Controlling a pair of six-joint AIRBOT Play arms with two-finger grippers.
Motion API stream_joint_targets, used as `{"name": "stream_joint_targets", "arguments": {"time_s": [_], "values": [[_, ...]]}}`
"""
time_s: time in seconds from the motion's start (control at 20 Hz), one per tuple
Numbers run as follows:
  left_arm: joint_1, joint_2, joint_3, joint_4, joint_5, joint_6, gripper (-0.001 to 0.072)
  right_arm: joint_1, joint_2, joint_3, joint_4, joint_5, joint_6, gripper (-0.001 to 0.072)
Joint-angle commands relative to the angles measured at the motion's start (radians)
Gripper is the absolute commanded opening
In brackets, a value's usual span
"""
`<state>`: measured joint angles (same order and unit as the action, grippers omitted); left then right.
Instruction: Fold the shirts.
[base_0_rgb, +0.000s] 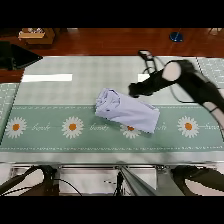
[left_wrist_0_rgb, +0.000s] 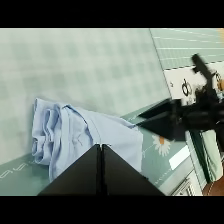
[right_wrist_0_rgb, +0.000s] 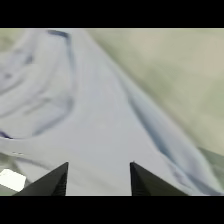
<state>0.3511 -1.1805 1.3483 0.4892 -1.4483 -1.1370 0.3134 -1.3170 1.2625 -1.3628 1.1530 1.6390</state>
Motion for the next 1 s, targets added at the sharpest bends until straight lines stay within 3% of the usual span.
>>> {"name": "stream_joint_targets", "arguments": {"time_s": [0.0, 0.2, 0.25, 0.3, 0.35, 0.4, 0.45, 0.6, 0.8, 0.85, 0.9, 0.95], "values": [[0.000, -0.002, 0.000, 0.028, 0.000, 0.000, 0.0024, -0.264, 0.112, -0.028, -0.166, 0.267, -0.050, 0.0466], [0.000, -0.002, 0.000, 0.150, -0.014, 0.000, 0.0027, -0.598, 0.259, -0.332, -0.009, 0.255, -0.131, 0.0481], [0.000, -0.002, 0.000, 0.191, -0.023, 0.000, 0.0067, -0.646, 0.289, -0.426, 0.073, 0.223, -0.171, 0.0481], [0.000, -0.002, 0.000, 0.229, -0.031, -0.001, 0.0152, -0.681, 0.314, -0.521, 0.165, 0.171, -0.206, 0.0485], [0.000, -0.002, 0.000, 0.250, -0.036, -0.005, 0.0255, -0.694, 0.329, -0.599, 0.246, 0.115, -0.232, 0.0562], [0.000, -0.002, 0.000, 0.257, -0.037, -0.020, 0.0317, -0.691, 0.333, -0.671, 0.327, 0.047, -0.253, 0.0577], [0.000, -0.002, 0.000, 0.256, -0.038, -0.032, 0.0337, -0.684, 0.331, -0.729, 0.413, -0.018, -0.286, 0.0577], [0.000, -0.002, 0.000, 0.256, -0.039, -0.055, 0.0337, -0.624, 0.315, -0.854, 0.662, -0.221, -0.380, 0.0578], [-0.001, -0.002, 0.000, 0.256, -0.053, -0.065, 0.0337, -0.447, 0.190, -0.877, 0.827, -0.378, -0.423, 0.0572], [-0.001, -0.002, 0.000, 0.256, -0.055, -0.065, 0.0337, -0.401, 0.147, -0.877, 0.888, -0.411, -0.441, 0.0508], [0.000, -0.002, 0.000, 0.256, -0.055, -0.065, 0.0337, -0.361, 0.106, -0.877, 0.980, -0.432, -0.494, 0.0328], [0.000, -0.002, 0.000, 0.256, -0.055, -0.064, 0.0337, -0.336, 0.079, -0.877, 1.083, -0.435, -0.572, 0.0223]]}}
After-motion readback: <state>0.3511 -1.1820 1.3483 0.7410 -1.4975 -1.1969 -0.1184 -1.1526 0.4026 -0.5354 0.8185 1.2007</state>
